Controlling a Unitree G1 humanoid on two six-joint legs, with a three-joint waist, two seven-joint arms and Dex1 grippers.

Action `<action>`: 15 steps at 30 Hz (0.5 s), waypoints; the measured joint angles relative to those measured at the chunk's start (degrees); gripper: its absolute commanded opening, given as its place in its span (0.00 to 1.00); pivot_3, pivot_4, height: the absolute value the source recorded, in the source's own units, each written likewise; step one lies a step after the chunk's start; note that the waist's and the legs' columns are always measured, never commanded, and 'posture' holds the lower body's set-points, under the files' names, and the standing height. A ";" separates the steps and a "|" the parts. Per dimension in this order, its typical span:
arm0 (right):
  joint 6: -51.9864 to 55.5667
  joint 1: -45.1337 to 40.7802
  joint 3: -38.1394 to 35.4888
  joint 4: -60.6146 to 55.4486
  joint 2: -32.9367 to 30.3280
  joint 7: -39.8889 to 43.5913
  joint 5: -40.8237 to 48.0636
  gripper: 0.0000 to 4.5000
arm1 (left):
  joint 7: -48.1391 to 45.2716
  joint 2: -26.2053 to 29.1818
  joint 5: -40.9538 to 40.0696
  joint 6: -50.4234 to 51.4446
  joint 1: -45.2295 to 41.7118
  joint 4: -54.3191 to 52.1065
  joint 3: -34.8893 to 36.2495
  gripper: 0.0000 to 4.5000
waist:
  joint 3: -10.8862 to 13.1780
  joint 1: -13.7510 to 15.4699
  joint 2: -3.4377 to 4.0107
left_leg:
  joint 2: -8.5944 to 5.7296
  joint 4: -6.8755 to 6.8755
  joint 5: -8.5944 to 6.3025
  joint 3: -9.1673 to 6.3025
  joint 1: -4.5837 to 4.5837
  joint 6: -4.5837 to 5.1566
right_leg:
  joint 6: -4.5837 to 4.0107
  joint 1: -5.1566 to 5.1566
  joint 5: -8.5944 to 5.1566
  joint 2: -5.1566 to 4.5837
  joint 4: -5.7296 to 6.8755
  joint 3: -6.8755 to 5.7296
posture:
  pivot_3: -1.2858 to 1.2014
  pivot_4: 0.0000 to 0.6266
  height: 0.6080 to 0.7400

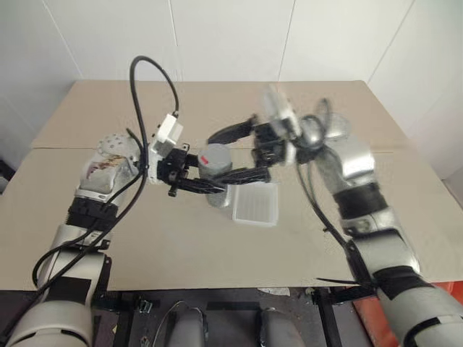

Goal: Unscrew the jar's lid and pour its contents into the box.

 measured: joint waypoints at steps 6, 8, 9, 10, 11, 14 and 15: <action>11.52 4.61 -2.83 -17.79 -0.79 -15.26 1.22 1.00 | 2.75 -2.75 2.65 -1.92 -0.44 2.93 1.70 0.43 | 0.02 -0.71 0.03 | 0.02 0.01 0.00 0.00 0.08 0.00 | 0.00 -0.01 0.00 0.06 0.02 0.05 | 0.52 0.24 1.00; 15.66 4.57 -2.76 -21.16 -0.08 -19.73 1.31 1.00 | 3.76 -3.51 3.21 -2.25 -0.44 3.22 1.72 0.43 | 0.02 -0.75 0.03 | 0.02 0.00 0.00 -0.02 0.08 0.00 | 0.00 -0.01 0.00 0.06 0.02 0.05 | 0.52 0.24 1.00; 17.66 4.56 -2.60 -22.39 0.40 -22.01 1.26 1.00 | 4.37 -3.67 3.69 -2.41 -0.42 3.29 1.90 0.43 | 0.02 -0.74 0.03 | 0.02 0.01 0.00 -0.01 0.08 0.00 | 0.00 -0.01 0.00 0.06 0.02 0.06 | 0.52 0.24 1.00; 19.14 4.53 -2.28 -23.29 1.03 -23.66 1.26 1.00 | 5.03 -3.88 4.13 -2.51 -0.41 3.31 2.10 0.43 | 0.02 -0.72 0.03 | 0.02 0.00 0.00 -0.01 0.08 0.00 | 0.00 -0.01 0.00 0.05 0.02 0.06 | 0.52 0.24 1.00; 20.31 4.44 -1.96 -24.01 1.91 -25.07 1.26 1.00 | 5.59 -4.17 4.28 -2.63 -0.41 3.31 2.25 0.43 | 0.02 -0.67 0.03 | 0.02 0.00 0.00 -0.01 0.07 0.00 | 0.00 0.00 0.00 0.05 0.02 0.05 | 0.52 0.24 1.00; 22.64 3.71 0.41 -25.09 3.91 -28.34 1.18 1.00 | 6.76 -5.10 4.77 -3.25 -0.39 3.31 2.30 0.43 | 0.02 -0.52 0.03 | 0.01 0.01 0.00 -0.02 0.05 0.00 | 0.00 0.00 0.00 0.05 0.02 0.05 | 0.52 0.24 1.00; 23.16 3.49 1.28 -25.12 4.45 -29.25 0.98 1.00 | 7.06 -5.40 4.86 -3.31 -0.39 3.32 2.30 0.43 | 0.02 -0.48 0.03 | 0.01 0.01 0.00 -0.01 0.05 0.00 | 0.00 0.00 0.00 0.04 0.02 0.05 | 0.52 0.24 1.00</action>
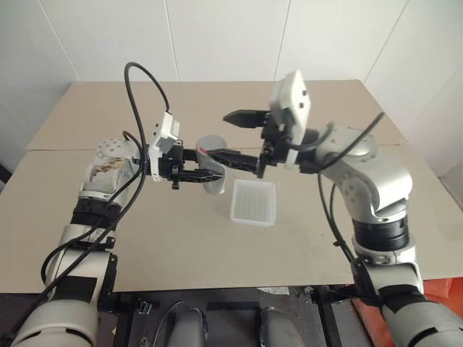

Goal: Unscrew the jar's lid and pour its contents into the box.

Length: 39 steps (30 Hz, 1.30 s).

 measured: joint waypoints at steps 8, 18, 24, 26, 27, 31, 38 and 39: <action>0.20 -2.59 3.17 5.65 3.59 -5.14 -3.23 1.00 | 0.36 -0.24 0.40 -0.11 0.01 0.00 0.42 0.43 | 0.00 -0.03 0.00 | 0.00 0.00 0.00 0.00 0.00 0.00 | 0.00 0.00 0.00 0.01 0.00 -0.01 | 0.52 0.24 1.00; -1.62 -3.49 3.51 8.48 2.65 -3.00 -3.66 1.00 | 0.97 -0.20 0.44 0.33 0.53 -0.84 0.92 0.43 | 0.00 -0.05 0.00 | 0.00 -0.01 0.00 0.00 -0.01 0.00 | 0.00 0.00 0.00 0.01 0.00 -0.01 | 0.52 0.24 1.00; -2.31 -1.64 2.07 7.80 -0.59 -0.15 -0.82 1.00 | 0.95 1.09 0.38 1.22 0.98 -1.46 1.01 0.43 | 0.00 -0.03 0.00 | 0.01 -0.01 0.00 0.00 -0.01 0.00 | 0.00 0.00 0.00 0.01 -0.01 -0.01 | 0.52 0.24 1.00; -2.31 -0.73 0.93 7.21 -1.63 0.69 0.41 1.00 | 0.95 1.42 0.30 1.35 1.36 -1.74 1.77 0.43 | 0.00 -0.01 0.00 | 0.01 -0.01 0.00 0.00 -0.01 0.00 | 0.00 0.00 0.00 0.01 -0.01 -0.01 | 0.52 0.24 1.00; -2.31 -0.25 0.13 6.83 -2.75 0.95 0.73 1.00 | 0.90 1.83 0.20 1.38 1.78 -1.88 2.29 0.43 | 0.00 -0.04 0.00 | 0.01 -0.01 0.00 0.00 -0.01 0.00 | 0.00 0.00 0.00 0.01 -0.01 0.00 | 0.52 0.24 1.00; -2.31 1.61 -4.55 7.09 -6.32 0.49 0.84 1.00 | -0.39 2.56 -0.19 1.41 2.90 -3.32 2.87 0.43 | 0.00 0.13 0.00 | 0.01 -0.01 0.00 0.01 -0.01 0.00 | 0.00 0.01 0.00 0.00 -0.04 -0.01 | 0.52 0.24 1.00; -1.99 4.77 -6.31 5.88 -8.65 0.75 2.12 1.00 | -0.67 2.63 -0.50 1.65 3.19 -3.73 3.07 0.43 | 0.00 -0.05 0.00 | 0.01 -0.01 0.00 0.01 -0.01 0.00 | 0.00 -0.01 0.00 0.01 -0.04 0.01 | 0.52 0.24 1.00; -1.42 4.67 -6.93 4.93 -8.64 0.66 2.98 1.00 | -0.38 2.52 -0.48 1.64 3.18 -3.69 3.08 0.43 | 0.00 -0.07 0.00 | 0.01 -0.01 0.00 0.01 -0.01 0.00 | 0.00 -0.01 0.00 0.01 -0.03 0.01 | 0.52 0.24 1.00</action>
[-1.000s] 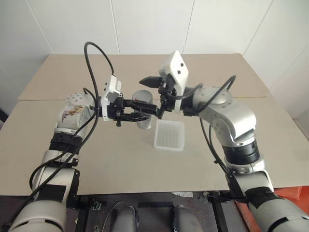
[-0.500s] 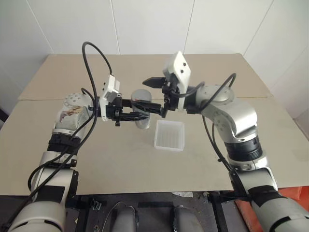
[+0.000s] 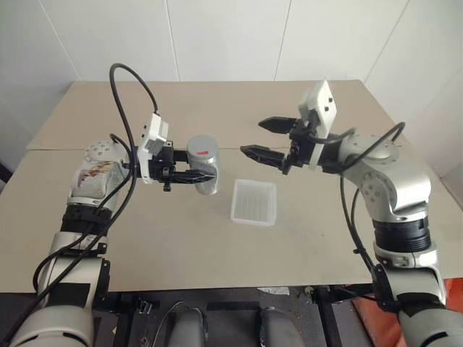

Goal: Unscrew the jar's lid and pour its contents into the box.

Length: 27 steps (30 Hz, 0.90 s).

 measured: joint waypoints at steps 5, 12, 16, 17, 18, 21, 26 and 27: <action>2.33 -3.36 -0.41 -3.95 3.00 -1.50 3.54 1.00 | 1.23 -1.86 0.62 -0.45 -0.55 1.06 -0.11 0.43 | 0.00 -0.05 0.00 | 0.00 0.00 0.00 -0.01 0.02 0.00 | 0.00 0.00 0.00 0.00 0.00 0.00 | 0.52 0.24 1.00; 2.64 -7.30 10.86 -3.25 10.36 -7.94 -2.38 1.00 | 1.52 -4.46 2.00 -1.58 -2.74 3.43 -0.42 0.43 | 0.00 0.07 0.00 | -0.01 0.01 0.00 -0.02 0.00 0.00 | 0.00 0.02 0.00 0.00 0.03 -0.02 | 0.52 0.24 1.00; 2.62 -9.08 12.40 0.00 12.62 -10.61 -5.63 1.00 | 1.34 -4.50 2.15 -1.64 -2.74 3.90 -0.36 0.43 | 0.00 0.14 0.00 | -0.01 0.01 0.00 -0.02 -0.02 0.00 | 0.00 0.01 0.00 0.00 0.04 -0.02 | 0.52 0.24 1.00; 2.56 -9.57 12.62 0.94 13.11 -11.02 -6.37 1.00 | 1.28 -4.56 2.15 -1.67 -2.75 3.90 -0.36 0.43 | 0.00 0.09 0.00 | 0.00 0.01 0.00 -0.02 -0.02 0.00 | 0.00 0.01 0.00 0.00 0.04 -0.03 | 0.52 0.24 1.00; 2.50 -9.82 12.74 1.61 13.24 -11.09 -6.95 1.00 | 1.25 -4.56 2.16 -1.67 -2.75 3.90 -0.36 0.43 | 0.00 0.09 0.00 | 0.00 0.01 0.00 -0.02 -0.02 0.00 | 0.00 0.01 0.00 0.00 0.04 -0.03 | 0.52 0.24 1.00; 1.53 -9.91 12.77 2.88 13.44 -10.71 -7.59 1.00 | 1.33 -4.53 2.16 -1.65 -2.74 3.90 -0.35 0.43 | 0.00 0.09 0.00 | -0.01 0.00 0.00 -0.02 -0.02 0.00 | 0.00 0.01 0.00 0.00 0.04 -0.03 | 0.52 0.24 1.00; 0.62 -9.75 12.76 3.56 12.94 -8.98 -7.62 1.00 | 1.34 -4.29 2.16 -1.40 -2.41 3.46 -0.35 0.43 | 0.00 0.02 0.01 | 0.00 0.01 0.00 -0.03 -0.02 0.00 | 0.00 0.01 0.00 0.00 0.04 -0.03 | 0.52 0.24 1.00; 0.34 -9.60 12.75 3.56 12.59 -8.50 -7.58 1.00 | 1.34 -4.16 2.16 -1.33 -2.38 3.40 -0.35 0.43 | 0.00 0.01 0.01 | 0.00 0.01 0.00 -0.02 -0.02 0.00 | 0.00 0.01 0.00 0.00 0.04 -0.03 | 0.52 0.24 1.00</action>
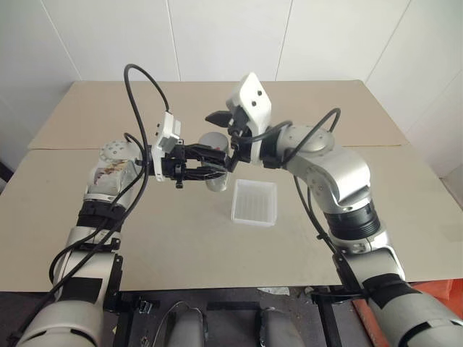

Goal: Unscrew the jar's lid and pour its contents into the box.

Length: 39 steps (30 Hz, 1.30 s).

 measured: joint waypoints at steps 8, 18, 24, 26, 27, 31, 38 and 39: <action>-0.67 3.36 -2.42 -1.54 -4.30 3.94 3.28 1.00 | 0.56 1.67 0.01 1.22 0.72 -0.70 0.22 0.43 | 0.00 0.03 0.00 | 0.00 0.00 0.00 0.00 0.00 0.00 | 0.00 0.01 0.00 0.00 -0.01 0.00 | 0.52 0.24 1.00; -0.12 8.75 -10.69 -2.16 -11.91 3.33 4.87 1.00 | -0.93 3.26 -0.50 2.07 2.43 -3.46 1.52 0.43 | 0.00 0.28 0.00 | -0.01 0.00 0.00 0.01 0.00 0.00 | 0.00 0.01 0.00 -0.01 -0.05 -0.01 | 0.52 0.24 1.00; 0.91 10.84 -11.62 -4.66 -13.34 4.20 6.01 1.00 | -0.62 2.98 -0.49 2.07 2.56 -4.25 1.52 0.43 | 0.00 -0.10 0.00 | -0.01 0.00 0.00 0.01 0.00 0.00 | 0.00 -0.01 0.00 -0.01 -0.05 0.02 | 0.52 0.24 1.00; 1.60 10.69 -12.12 -7.20 -13.43 4.88 8.08 1.00 | 0.00 2.37 -0.35 1.85 2.55 -4.09 1.52 0.43 | 0.00 -0.01 0.00 | -0.01 0.00 0.00 0.01 0.00 0.00 | 0.00 0.00 0.00 -0.01 -0.04 0.02 | 0.52 0.24 1.00; 2.16 10.22 -12.12 -8.17 -12.99 4.99 9.14 1.00 | 0.33 1.93 -0.22 1.68 2.50 -3.76 1.52 0.43 | 0.00 -0.03 0.00 | -0.01 0.00 0.00 0.01 0.00 0.00 | 0.00 0.01 0.00 -0.01 -0.05 0.02 | 0.52 0.24 1.00; 3.41 7.45 -11.12 -10.71 -10.11 4.11 10.96 1.00 | 1.33 -0.02 0.22 0.72 2.09 -2.22 1.34 0.43 | 0.00 -0.03 0.00 | -0.01 0.00 0.00 0.00 0.02 0.00 | 0.00 0.00 0.00 0.00 -0.04 0.02 | 0.52 0.24 1.00; 3.58 4.87 -5.42 -10.36 -5.27 1.58 9.29 1.00 | 1.75 -1.37 0.54 -0.33 1.01 -0.97 1.31 0.43 | 0.00 -0.04 0.00 | -0.01 0.00 0.00 0.00 0.02 0.00 | 0.00 0.01 0.00 -0.01 -0.01 0.01 | 0.52 0.24 1.00; 3.56 4.48 -4.40 -9.91 -4.76 1.30 8.62 1.00 | 1.75 -1.48 0.55 -0.36 1.00 -0.95 1.31 0.43 | 0.00 -0.04 0.00 | -0.01 0.00 0.00 0.00 0.01 0.00 | 0.00 0.00 0.00 -0.01 -0.01 0.01 | 0.52 0.24 1.00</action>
